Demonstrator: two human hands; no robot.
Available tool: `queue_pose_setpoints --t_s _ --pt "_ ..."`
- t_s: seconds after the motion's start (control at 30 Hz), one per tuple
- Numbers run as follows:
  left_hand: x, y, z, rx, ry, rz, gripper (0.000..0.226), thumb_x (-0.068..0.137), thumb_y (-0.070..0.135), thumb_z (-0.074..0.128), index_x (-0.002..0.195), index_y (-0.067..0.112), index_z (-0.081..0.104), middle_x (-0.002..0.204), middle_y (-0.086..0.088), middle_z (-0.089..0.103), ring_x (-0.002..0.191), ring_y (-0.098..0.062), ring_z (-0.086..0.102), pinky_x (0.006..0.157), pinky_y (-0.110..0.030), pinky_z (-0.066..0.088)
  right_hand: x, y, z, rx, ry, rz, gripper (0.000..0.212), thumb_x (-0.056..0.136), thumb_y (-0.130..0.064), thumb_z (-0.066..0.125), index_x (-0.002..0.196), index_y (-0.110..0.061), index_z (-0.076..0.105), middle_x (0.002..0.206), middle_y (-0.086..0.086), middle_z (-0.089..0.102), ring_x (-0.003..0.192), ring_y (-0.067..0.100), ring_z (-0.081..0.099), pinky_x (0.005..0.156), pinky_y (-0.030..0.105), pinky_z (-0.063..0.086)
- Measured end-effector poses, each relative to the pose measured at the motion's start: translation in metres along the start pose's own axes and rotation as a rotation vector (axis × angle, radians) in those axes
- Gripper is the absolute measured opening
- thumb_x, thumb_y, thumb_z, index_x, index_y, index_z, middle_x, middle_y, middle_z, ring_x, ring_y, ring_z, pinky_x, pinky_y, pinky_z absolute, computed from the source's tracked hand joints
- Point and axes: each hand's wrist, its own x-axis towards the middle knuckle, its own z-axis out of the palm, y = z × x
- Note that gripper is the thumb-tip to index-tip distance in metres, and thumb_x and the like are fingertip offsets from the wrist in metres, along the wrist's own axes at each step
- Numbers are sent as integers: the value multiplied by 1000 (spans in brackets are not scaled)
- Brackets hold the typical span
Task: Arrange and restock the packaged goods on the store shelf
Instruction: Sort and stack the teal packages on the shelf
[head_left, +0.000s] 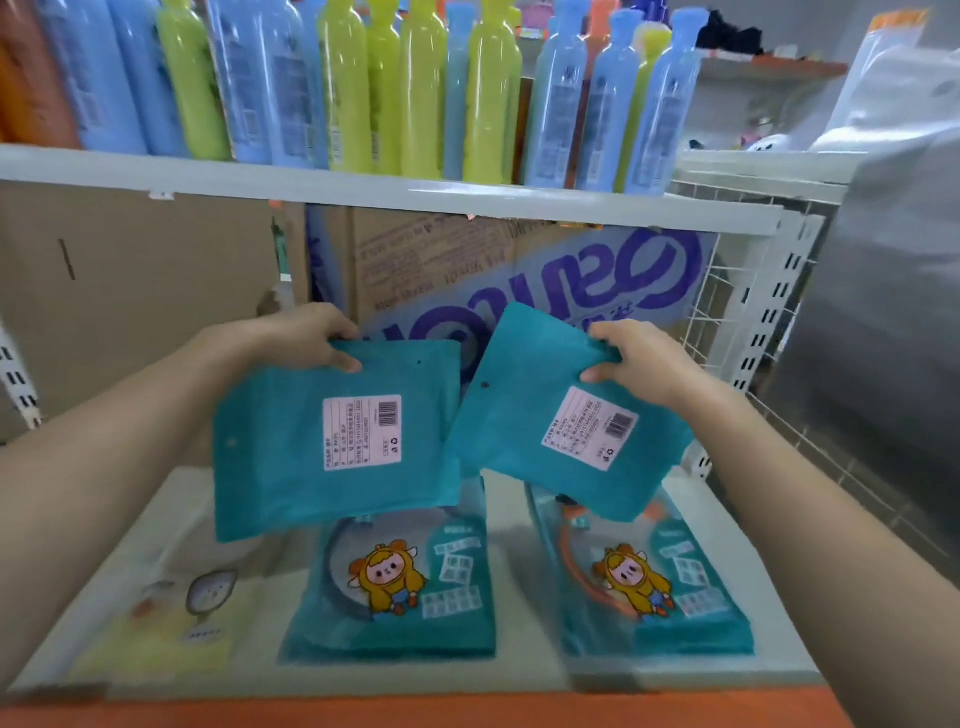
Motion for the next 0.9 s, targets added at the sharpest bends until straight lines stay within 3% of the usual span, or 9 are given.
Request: queue_pose_setpoints --t_s 0.13,0.3,0.5,0.6,0.7,0.73,0.83,0.87,0.9 --pt "-6 16 21 -55 7 -117 6 86 18 64 89 14 67 88 -4 66 76 -17 58 69 -29 44 4 34 -5 -17 -5 -59 22 82 -27 69 100 -19 58 94 -1 60 85 23 56 75 37 47" --pt "-20 34 46 -218 48 -294 7 85 15 65 83 9 63 86 -10 62 79 -21 54 64 -27 40 4 64 -6 45 -61 -138 17 82 -26 69 88 -25 53 88 -4 58 81 23 56 74 37 48" --pt "-24 33 89 -391 105 -499 32 87 9 62 119 3 61 125 -11 57 98 -13 49 82 -15 34 5 77 -4 124 -101 -186 16 82 -24 69 85 -24 54 87 -3 62 79 22 60 72 39 50" --pt "-25 30 105 -515 159 -493 23 86 -9 55 106 -1 60 109 -7 59 81 -3 55 64 0 35 6 79 -4 131 -104 -200 15 82 -24 69 87 -23 54 89 -3 62 80 22 60 73 39 50" --pt "-25 15 116 -451 206 -520 8 78 -10 65 86 -12 65 103 -30 62 89 -34 56 81 -26 41 7 82 -5 128 -110 -199 15 82 -25 69 89 -21 56 90 -2 65 81 21 61 74 39 50" --pt "-22 9 119 -425 217 -541 11 76 -11 66 87 -14 65 102 -28 63 89 -35 56 84 -33 41 7 84 -5 128 -118 -196 15 81 -25 69 88 -21 56 90 -1 66 81 21 61 75 40 50" --pt "-19 13 121 -417 158 -506 14 82 -18 51 88 -6 57 74 -15 60 76 -29 58 64 -19 49 9 86 -5 126 -117 -188 16 80 -25 70 85 -19 56 87 0 66 79 21 61 74 41 50" --pt "-15 15 121 -401 154 -481 16 86 -16 46 91 -4 55 70 -14 58 71 -25 58 55 -18 49 10 85 -5 127 -115 -187 16 80 -25 70 84 -18 56 86 0 66 78 22 61 73 41 50" --pt "-14 21 117 -376 140 -441 16 87 -12 48 98 -4 55 77 -14 58 72 -22 56 58 -21 50 11 85 -5 132 -114 -187 16 80 -25 70 84 -17 56 85 1 66 77 22 61 72 41 51"
